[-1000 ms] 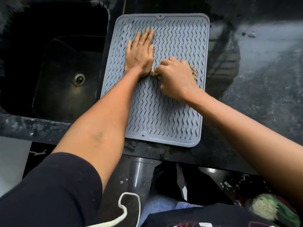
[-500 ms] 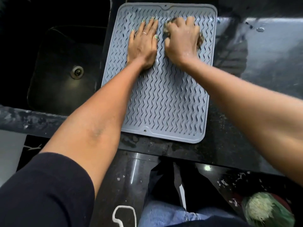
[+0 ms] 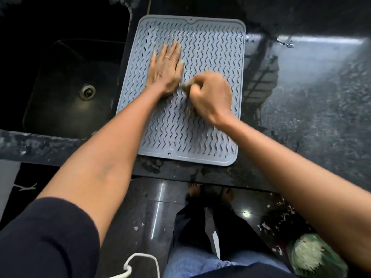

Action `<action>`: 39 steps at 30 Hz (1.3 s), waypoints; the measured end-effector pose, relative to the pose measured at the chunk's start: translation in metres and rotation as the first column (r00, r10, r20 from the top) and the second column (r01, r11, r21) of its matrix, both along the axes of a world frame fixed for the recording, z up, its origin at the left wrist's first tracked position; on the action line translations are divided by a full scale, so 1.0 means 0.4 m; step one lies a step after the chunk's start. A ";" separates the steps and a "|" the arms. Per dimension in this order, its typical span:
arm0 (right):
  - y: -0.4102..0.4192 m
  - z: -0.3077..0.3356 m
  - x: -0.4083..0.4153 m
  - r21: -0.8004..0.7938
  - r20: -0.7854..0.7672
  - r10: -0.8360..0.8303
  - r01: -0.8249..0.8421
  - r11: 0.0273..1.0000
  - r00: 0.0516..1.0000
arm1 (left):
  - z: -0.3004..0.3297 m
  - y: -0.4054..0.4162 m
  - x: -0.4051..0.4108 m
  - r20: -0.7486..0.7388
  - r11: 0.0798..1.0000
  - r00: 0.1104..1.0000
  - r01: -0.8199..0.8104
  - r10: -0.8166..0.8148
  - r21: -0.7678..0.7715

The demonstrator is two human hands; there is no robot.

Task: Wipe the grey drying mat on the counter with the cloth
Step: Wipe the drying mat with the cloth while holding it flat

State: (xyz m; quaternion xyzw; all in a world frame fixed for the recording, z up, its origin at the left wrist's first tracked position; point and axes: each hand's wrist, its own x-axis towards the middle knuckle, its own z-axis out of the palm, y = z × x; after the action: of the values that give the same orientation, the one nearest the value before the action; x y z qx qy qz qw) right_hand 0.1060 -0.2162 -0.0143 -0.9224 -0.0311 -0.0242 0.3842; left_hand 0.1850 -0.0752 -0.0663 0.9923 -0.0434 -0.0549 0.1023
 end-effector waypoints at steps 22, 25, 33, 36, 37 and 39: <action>0.050 0.006 -0.040 0.038 0.096 -0.128 0.125 0.991 0.987 | 0.014 0.017 -0.149 -0.057 0.999 0.998 -0.001 0.004 0.047; 0.080 0.007 0.071 -0.148 -0.028 -0.003 -0.001 0.989 1.000 | 0.006 0.020 -0.211 -0.031 0.999 0.999 -0.026 0.028 0.039; 0.076 -0.075 -0.130 -0.354 0.115 0.228 -0.174 0.919 0.967 | -0.001 0.038 -0.268 0.000 0.995 0.996 -0.089 0.089 -0.048; 0.050 -0.072 -0.248 -0.346 0.108 0.305 -0.252 0.904 0.946 | -0.004 0.037 -0.268 0.012 0.996 0.997 -0.077 0.078 -0.049; 0.045 -0.067 -0.283 -0.332 0.096 0.344 -0.296 0.895 0.934 | -0.008 0.038 -0.270 0.021 0.996 0.996 -0.080 0.081 -0.041; 0.037 -0.051 -0.309 -0.249 0.066 0.380 -0.354 0.902 0.923 | -0.012 0.037 -0.270 0.032 0.996 0.996 -0.087 0.088 -0.027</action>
State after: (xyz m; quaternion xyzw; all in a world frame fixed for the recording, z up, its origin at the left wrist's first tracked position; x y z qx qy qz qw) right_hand -0.0175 -0.2014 -0.0346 -0.9357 -0.2286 0.0005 0.2687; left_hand 0.0770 -0.0602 -0.0711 0.9926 -0.0022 -0.0332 0.1164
